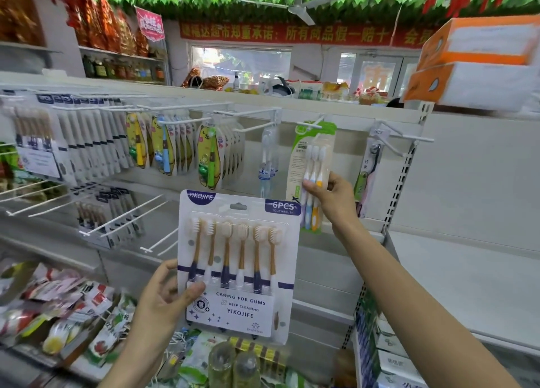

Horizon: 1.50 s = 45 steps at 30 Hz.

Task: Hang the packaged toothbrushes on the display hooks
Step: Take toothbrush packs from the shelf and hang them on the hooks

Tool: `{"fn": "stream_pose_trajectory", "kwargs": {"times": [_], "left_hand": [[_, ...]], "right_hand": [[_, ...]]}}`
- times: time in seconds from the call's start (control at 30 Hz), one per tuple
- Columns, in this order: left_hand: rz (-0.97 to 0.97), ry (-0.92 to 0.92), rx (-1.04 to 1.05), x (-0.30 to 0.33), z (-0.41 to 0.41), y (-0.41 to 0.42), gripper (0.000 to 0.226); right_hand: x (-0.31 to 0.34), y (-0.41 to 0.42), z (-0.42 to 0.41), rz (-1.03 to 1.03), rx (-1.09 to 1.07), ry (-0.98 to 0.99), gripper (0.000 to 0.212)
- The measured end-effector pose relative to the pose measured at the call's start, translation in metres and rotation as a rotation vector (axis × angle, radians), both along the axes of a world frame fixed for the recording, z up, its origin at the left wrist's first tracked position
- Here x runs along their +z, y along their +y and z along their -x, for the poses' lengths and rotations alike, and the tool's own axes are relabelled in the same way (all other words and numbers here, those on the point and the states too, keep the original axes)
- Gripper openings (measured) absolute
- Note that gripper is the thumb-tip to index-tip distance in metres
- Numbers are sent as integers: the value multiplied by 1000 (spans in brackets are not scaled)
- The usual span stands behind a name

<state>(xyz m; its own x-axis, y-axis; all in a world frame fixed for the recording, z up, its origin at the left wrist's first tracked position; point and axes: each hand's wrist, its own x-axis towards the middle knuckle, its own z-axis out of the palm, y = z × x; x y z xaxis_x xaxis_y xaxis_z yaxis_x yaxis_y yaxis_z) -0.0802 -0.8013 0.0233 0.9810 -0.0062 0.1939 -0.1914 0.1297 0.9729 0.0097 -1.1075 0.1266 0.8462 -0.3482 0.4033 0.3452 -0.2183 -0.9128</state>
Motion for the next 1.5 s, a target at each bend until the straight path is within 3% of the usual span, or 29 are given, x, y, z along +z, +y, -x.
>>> {"fn": "stream_pose_trajectory", "kwargs": {"times": [0.6,0.77,0.9,1.07,1.2,1.4,1.5], "left_hand": [[-14,48,97,-9,5,-1,29],[-7,25,83,-11,-2,22,37],[1,35,40,-14,-6,51,42],[21,40,29,-24,-16,108,41],[58,50,38,-30,-18,162,49],[35,83,91,-46,-11,257,54],[36,108,145,-55,-5,305,55]], "right_hand": [[-15,-22,-60,2,-169,19,23],[-31,-17,-45,144,-397,37,62],[-43,15,-8,287,-527,-71,59],[-50,103,36,238,-217,-66,14],[-54,194,61,198,91,-28,28],[-66,314,73,109,407,38,19],[-76,365,66,55,496,84,28]]}}
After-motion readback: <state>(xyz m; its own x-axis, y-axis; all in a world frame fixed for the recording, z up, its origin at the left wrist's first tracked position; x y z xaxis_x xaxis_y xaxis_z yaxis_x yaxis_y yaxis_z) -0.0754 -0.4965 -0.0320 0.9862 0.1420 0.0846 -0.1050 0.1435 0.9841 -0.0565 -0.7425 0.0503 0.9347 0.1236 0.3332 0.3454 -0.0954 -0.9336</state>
